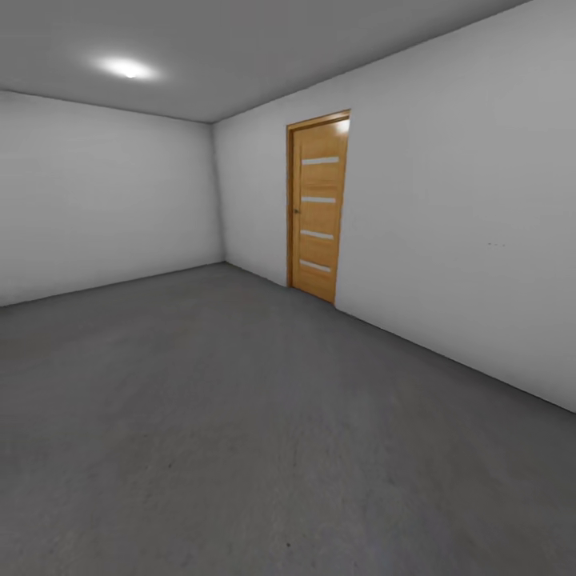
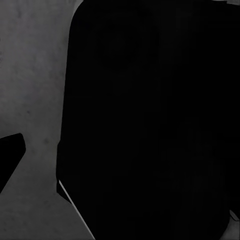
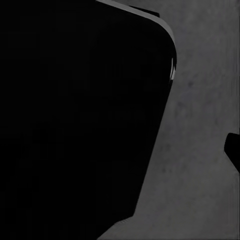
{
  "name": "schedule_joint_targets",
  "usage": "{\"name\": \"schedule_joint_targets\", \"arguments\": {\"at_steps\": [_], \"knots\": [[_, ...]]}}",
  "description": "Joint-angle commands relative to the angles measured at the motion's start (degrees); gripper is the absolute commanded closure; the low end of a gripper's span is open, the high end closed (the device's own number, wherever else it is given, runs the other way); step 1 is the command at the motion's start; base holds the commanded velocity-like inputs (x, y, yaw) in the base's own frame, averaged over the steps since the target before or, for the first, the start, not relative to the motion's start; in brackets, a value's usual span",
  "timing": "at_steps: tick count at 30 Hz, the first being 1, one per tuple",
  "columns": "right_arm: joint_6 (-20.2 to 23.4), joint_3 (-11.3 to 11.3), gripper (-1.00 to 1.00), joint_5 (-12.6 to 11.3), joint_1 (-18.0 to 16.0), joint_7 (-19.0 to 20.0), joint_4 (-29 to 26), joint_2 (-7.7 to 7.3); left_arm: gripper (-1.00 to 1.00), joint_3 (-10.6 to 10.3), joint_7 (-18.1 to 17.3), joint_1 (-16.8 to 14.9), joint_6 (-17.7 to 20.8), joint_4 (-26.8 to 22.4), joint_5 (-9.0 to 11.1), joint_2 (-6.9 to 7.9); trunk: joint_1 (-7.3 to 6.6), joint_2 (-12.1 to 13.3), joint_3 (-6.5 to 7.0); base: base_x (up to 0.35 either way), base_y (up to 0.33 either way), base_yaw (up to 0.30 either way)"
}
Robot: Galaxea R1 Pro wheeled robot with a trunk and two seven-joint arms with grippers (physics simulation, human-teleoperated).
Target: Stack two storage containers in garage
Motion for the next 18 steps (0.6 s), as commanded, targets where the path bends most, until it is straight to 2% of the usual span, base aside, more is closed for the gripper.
{"name": "schedule_joint_targets", "arguments": {"at_steps": [1,15,18], "knots": [[-0.3,0.2,-1.0,0.0,-0.1,0.0,0.2,0.03,-1.0,0.1,0.0,0.0,0.0,0.0,0.4,-0.02,0.03,0.0,-0.05,0.323,0.0,0.28],[-0.3,-0.1,-1.0,-0.7,-0.1,0.0,0.2,0.0,-1.0,0.1,0.0,0.0,0.0,0.0,0.4,0.05,0.03,0.0,-0.05,0.323,0.0,0.279],[-0.3,-0.2,-1.0,-0.6,-0.1,0.0,0.2,-0.07,-1.0,0.1,0.0,0.0,0.0,0.0,0.4,0.02,0.03,0.0,-0.05,0.323,0.0,0.124]]}}
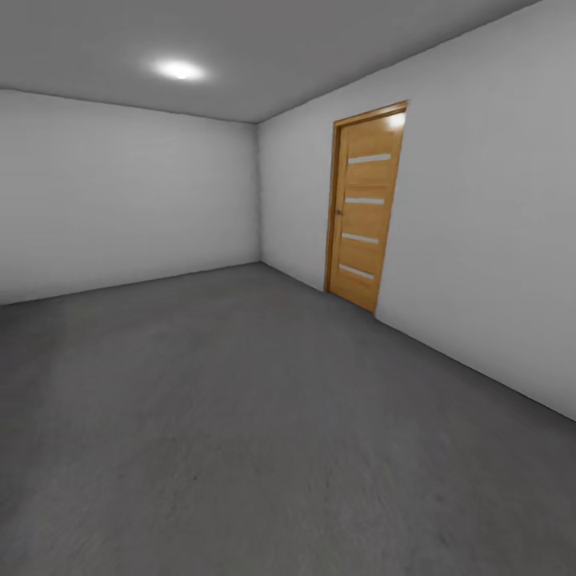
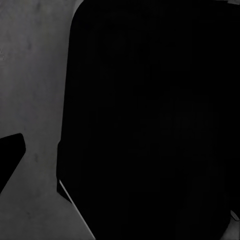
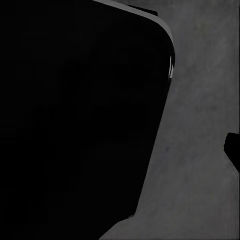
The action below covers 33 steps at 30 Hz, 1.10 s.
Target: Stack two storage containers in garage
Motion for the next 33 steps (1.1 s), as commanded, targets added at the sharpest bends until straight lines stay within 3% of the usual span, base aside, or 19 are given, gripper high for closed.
{"name": "schedule_joint_targets", "arguments": {"at_steps": [1,33], "knots": [[-0.3,0.3,-1.0,0.0,-0.1,0.0,0.2,-0.01,-1.0,0.1,0.0,0.0,0.0,0.0,0.4,-0.01,0.03,0.0,-0.05,0.323,0.0,0.048],[-0.1,0.3,-1.0,-0.1,-0.1,0.0,0.2,0.01,-1.0,0.1,0.0,0.0,0.0,0.0,0.4,-0.05,0.03,0.0,-0.05,0.323,0.0,0.003]]}}
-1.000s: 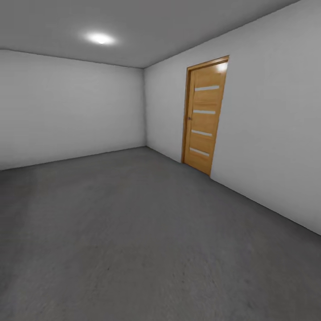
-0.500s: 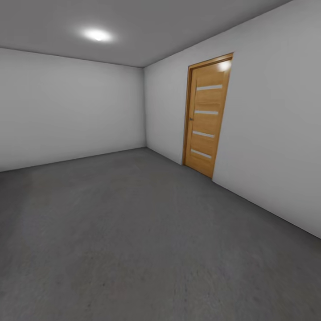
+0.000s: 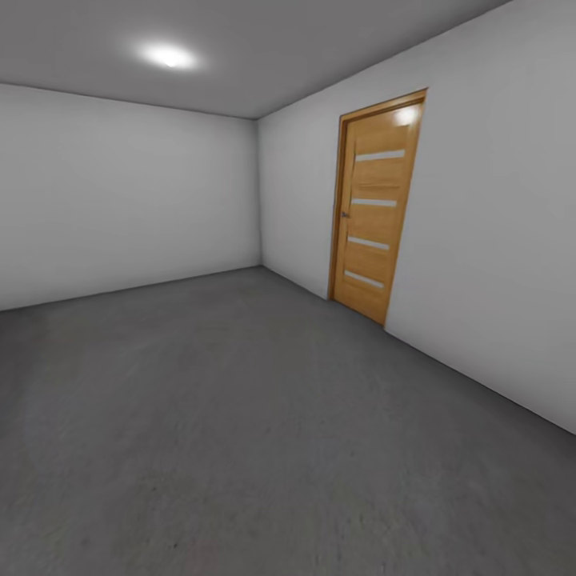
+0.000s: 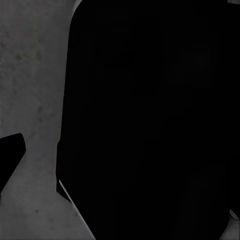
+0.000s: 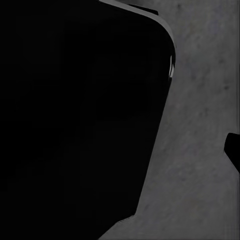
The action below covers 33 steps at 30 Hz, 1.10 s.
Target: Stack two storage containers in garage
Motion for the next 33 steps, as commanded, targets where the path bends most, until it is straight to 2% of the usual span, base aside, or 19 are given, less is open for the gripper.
{"name": "schedule_joint_targets", "arguments": {"at_steps": [1,33], "knots": [[-0.3,0.3,-1.0,-0.1,-0.1,0.0,0.2,0.06,-1.0,0.1,0.0,0.0,0.0,0.0,0.4,-0.01,0.03,0.0,-0.05,0.323,0.0,0.0],[-0.7,0.6,-1.0,0.7,-0.1,0.0,0.2,-0.28,-1.0,0.1,0.0,0.0,0.0,-0.1,0.4,-0.01,0.03,0.0,-0.05,0.323,0.0,0.0]]}}
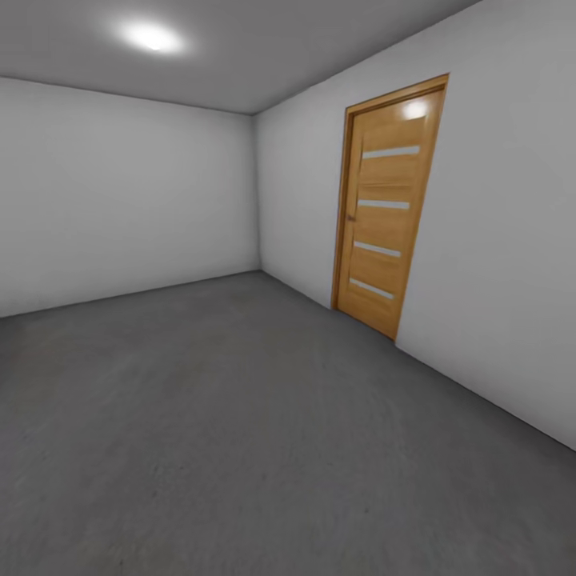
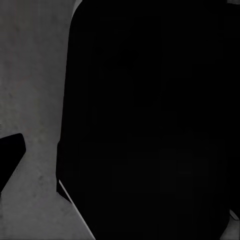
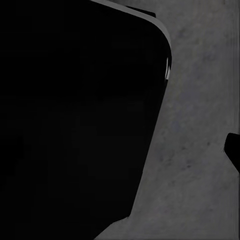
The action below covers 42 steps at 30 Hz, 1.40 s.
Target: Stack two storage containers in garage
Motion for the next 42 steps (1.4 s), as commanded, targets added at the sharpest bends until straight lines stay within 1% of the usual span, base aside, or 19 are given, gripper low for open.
{"name": "schedule_joint_targets", "arguments": {"at_steps": [1,15,23,42], "knots": [[-0.3,0.3,-1.0,0.0,-0.1,0.0,0.2,0.0,-1.0,0.1,0.0,0.0,0.0,0.0,0.4,-0.01,0.03,0.0,-0.05,0.323,0.0,0.0],[-0.4,0.3,-1.0,0.0,-0.1,0.0,0.2,-0.02,-1.0,0.1,0.0,0.0,0.0,0.0,0.4,-0.01,0.03,0.0,-0.05,0.323,0.0,0.0],[-1.6,0.3,-1.0,0.0,-0.1,0.0,0.2,-0.1,-1.0,0.1,0.0,0.0,0.0,0.0,0.4,-0.01,0.03,0.0,-0.05,0.323,0.0,0.0],[-1.6,0.3,-1.0,-0.1,-0.1,0.0,0.2,-0.16,-1.0,0.1,0.0,0.0,0.0,-0.1,0.4,-0.01,0.03,0.0,-0.05,0.323,0.0,0.0]]}}
